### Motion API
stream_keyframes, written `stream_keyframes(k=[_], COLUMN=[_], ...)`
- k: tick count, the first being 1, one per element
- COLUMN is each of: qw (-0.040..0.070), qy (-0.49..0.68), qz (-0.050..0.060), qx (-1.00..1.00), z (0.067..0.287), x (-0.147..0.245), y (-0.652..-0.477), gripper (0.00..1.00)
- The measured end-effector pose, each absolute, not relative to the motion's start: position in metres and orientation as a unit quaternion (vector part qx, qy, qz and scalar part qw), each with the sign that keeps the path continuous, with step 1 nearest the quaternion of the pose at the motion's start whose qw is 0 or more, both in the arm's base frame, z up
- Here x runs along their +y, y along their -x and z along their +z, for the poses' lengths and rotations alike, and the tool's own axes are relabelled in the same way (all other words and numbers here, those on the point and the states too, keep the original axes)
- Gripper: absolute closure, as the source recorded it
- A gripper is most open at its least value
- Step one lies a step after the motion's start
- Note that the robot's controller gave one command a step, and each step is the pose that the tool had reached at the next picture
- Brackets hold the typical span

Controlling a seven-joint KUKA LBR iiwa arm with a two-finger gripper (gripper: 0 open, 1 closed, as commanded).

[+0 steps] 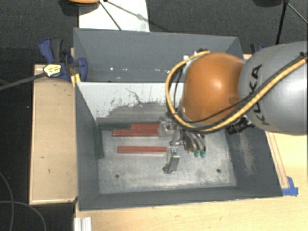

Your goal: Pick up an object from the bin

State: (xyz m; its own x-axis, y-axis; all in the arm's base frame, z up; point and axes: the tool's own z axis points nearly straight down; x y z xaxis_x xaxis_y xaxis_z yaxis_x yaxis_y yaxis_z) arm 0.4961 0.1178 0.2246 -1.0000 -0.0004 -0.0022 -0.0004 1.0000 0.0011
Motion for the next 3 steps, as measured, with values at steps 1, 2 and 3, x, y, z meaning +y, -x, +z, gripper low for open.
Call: stream_keyframes(k=[1, 2, 3], qw=[-0.001, 0.002, 0.002], qy=[0.042, -0.024, -0.129], qz=[0.0, 0.001, 0.001], qx=[0.999, 1.0, 0.992], z=[0.195, 0.171, 0.144], x=[0.113, 0.126, 0.112], y=[-0.507, -0.511, -0.531], gripper=[0.0, 0.0, 0.0])
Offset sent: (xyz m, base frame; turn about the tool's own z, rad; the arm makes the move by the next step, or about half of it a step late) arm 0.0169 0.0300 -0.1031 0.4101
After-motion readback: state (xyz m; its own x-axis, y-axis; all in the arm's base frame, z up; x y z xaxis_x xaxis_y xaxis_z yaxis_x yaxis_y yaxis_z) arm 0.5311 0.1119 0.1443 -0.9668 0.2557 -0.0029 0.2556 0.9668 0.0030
